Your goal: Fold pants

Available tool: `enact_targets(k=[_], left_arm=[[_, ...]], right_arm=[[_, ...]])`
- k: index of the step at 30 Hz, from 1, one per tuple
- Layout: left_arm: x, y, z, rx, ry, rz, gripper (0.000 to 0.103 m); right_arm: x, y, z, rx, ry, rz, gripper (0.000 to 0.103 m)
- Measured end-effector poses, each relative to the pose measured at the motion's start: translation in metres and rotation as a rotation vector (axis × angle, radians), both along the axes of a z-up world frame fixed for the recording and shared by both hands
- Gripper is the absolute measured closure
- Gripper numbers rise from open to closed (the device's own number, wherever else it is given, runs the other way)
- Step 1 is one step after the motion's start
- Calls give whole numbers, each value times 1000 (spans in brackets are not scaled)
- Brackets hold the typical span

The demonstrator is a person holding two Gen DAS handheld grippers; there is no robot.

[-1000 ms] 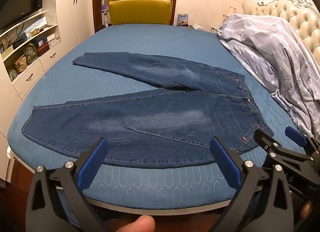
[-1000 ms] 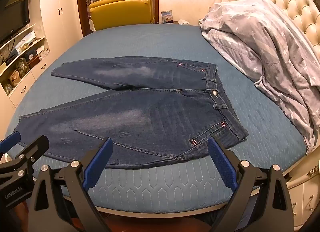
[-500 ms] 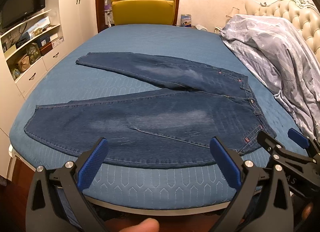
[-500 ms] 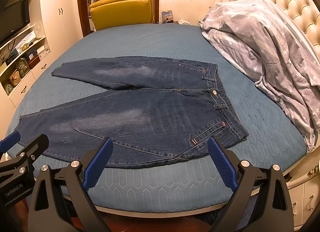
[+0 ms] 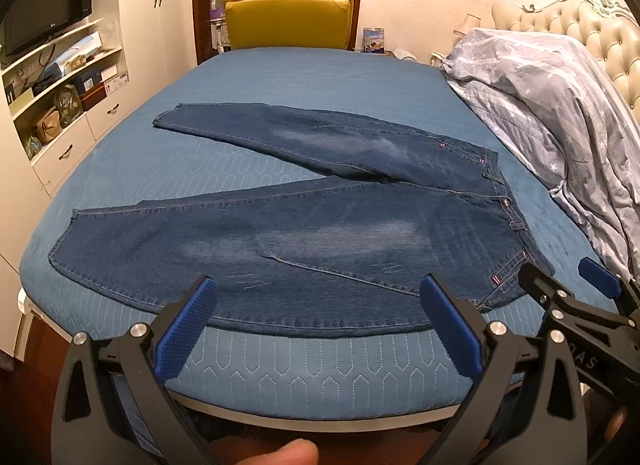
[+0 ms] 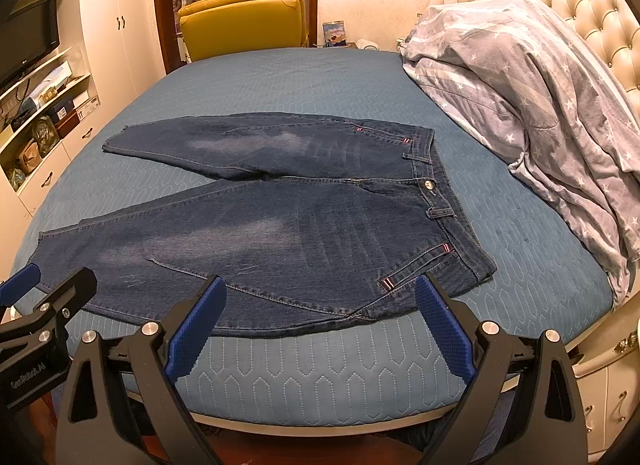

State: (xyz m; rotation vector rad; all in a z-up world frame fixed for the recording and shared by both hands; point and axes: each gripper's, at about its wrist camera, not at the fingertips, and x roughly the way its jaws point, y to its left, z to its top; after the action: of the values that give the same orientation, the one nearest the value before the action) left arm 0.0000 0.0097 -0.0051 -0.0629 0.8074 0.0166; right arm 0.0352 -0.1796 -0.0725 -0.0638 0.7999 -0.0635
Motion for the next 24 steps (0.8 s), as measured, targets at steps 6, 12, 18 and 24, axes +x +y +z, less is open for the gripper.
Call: enact_targets(k=[6,12,18,24], left_arm=[[-1,-2,0,-3,4,-9,1],[0,-2,0,-2,4,-10,1],[0,-2,0,-4,5,-11,1],[1,-3,-1,-5,7,-11,1]], right_arm=[[-2,3,2,6,4,1,11],[-3,3,1,9,3,2,11],[-3,3,1,6,3,1,11],[-3,3,1,7,3,2,11]])
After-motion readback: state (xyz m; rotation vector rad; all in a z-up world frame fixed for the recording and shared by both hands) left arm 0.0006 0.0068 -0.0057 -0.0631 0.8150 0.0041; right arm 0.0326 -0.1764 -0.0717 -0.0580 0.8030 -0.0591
